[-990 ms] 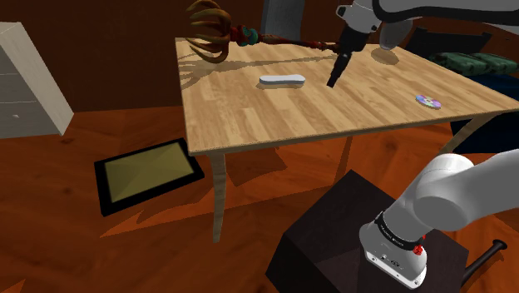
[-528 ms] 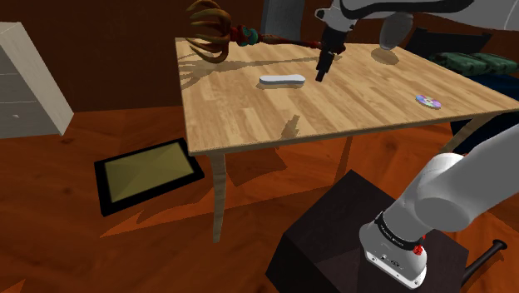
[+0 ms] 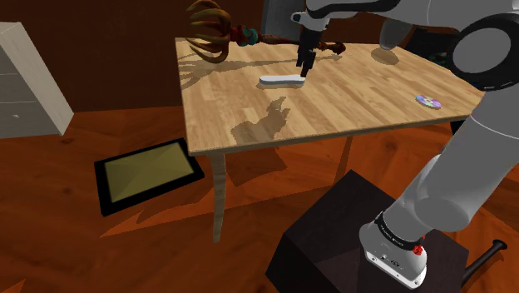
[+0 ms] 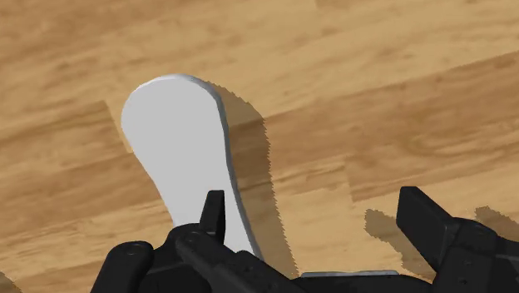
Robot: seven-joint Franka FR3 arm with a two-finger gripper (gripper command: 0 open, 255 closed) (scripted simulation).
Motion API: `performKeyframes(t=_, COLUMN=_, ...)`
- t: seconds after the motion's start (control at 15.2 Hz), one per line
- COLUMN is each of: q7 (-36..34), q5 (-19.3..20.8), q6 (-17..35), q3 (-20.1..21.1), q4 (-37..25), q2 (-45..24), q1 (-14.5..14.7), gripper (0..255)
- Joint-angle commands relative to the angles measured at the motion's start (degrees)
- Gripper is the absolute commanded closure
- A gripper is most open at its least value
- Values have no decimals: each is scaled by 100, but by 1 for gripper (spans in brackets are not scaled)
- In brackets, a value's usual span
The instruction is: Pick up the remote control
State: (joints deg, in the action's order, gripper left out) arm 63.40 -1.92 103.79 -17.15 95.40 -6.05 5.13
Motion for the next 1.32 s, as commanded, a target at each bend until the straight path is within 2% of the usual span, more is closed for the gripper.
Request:
performKeyframes(t=0.0, q7=469, q5=-135, q6=-105, q3=7, q4=-570, q2=-542, q1=-65, gripper=0)
performKeyframes(t=0.33, q7=1331, q5=-369, q6=-546, q3=153, q4=-2172, q2=-1850, q1=-304, gripper=0)
performKeyframes(t=0.92, q7=1339, q5=-368, q6=50, q3=168, q4=-1550, q2=-1826, q1=-265, gripper=0)
performKeyframes(t=0.99, q7=1339, q5=-366, q6=53, q3=167, q4=-1537, q2=-1815, q1=-263, gripper=255)
performKeyframes(t=1.25, q7=1339, q5=-364, q6=60, q3=166, q4=-1520, q2=-1805, q1=-262, gripper=255)
